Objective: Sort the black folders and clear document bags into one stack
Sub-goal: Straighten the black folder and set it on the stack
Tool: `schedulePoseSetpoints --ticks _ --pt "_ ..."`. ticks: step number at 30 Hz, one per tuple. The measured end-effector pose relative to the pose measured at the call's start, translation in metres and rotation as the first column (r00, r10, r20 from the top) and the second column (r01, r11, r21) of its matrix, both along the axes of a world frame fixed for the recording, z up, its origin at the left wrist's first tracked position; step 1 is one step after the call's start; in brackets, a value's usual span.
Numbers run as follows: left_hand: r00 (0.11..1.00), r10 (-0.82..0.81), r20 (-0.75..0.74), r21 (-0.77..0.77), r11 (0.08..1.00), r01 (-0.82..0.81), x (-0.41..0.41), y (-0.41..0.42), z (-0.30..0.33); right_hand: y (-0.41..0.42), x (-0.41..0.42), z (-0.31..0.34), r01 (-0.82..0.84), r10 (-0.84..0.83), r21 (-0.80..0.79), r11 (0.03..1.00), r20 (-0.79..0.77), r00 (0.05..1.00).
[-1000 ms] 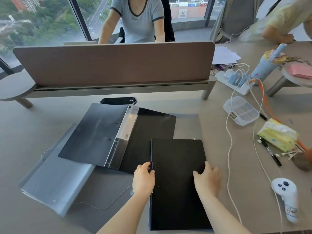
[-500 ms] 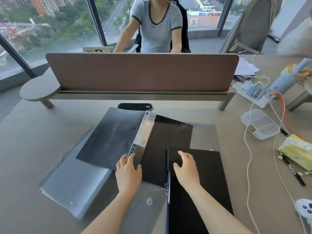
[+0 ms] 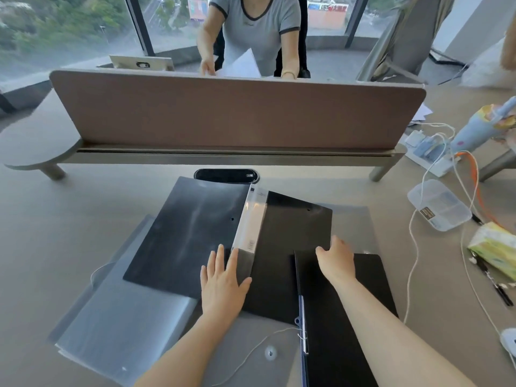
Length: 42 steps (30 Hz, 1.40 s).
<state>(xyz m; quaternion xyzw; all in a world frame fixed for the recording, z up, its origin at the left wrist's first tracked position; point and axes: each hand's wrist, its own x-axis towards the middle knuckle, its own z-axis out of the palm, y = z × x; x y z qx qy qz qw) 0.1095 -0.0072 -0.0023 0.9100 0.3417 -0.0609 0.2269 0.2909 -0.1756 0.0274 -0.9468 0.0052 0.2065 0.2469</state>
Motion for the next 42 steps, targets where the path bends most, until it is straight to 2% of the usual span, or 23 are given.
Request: schedulePoseSetpoints --ticks 10,17,23,27,33,42 --pt "0.999 0.050 -0.021 -0.012 0.999 -0.051 0.007 0.005 -0.006 0.006 0.042 -0.017 0.040 -0.063 -0.204 0.978 -0.111 0.992" --pt "0.993 0.114 -0.002 -0.034 0.993 -0.114 0.010 0.004 -0.009 0.009 0.062 -0.024 0.181 -0.215 -0.172 0.968 -0.204 0.955" --pt "0.980 0.197 0.006 -0.037 0.980 -0.196 0.012 0.004 -0.005 0.009 0.069 -0.032 0.134 -0.134 -0.011 0.991 -0.138 0.981" --pt "0.971 0.239 0.014 -0.039 0.970 -0.238 0.011 0.005 -0.003 0.009 0.071 -0.033 0.108 -0.079 0.205 0.973 -0.147 0.986" --pt "0.959 0.282 0.040 -0.040 0.959 -0.280 0.009 0.011 0.004 0.022 0.067 -0.024 0.130 -0.065 0.458 0.879 -0.156 0.986" --pt "0.891 0.417 0.179 -0.112 0.908 -0.403 -0.001 0.031 0.018 0.062 0.055 0.007 0.025 -0.001 0.672 0.740 -0.036 0.999"
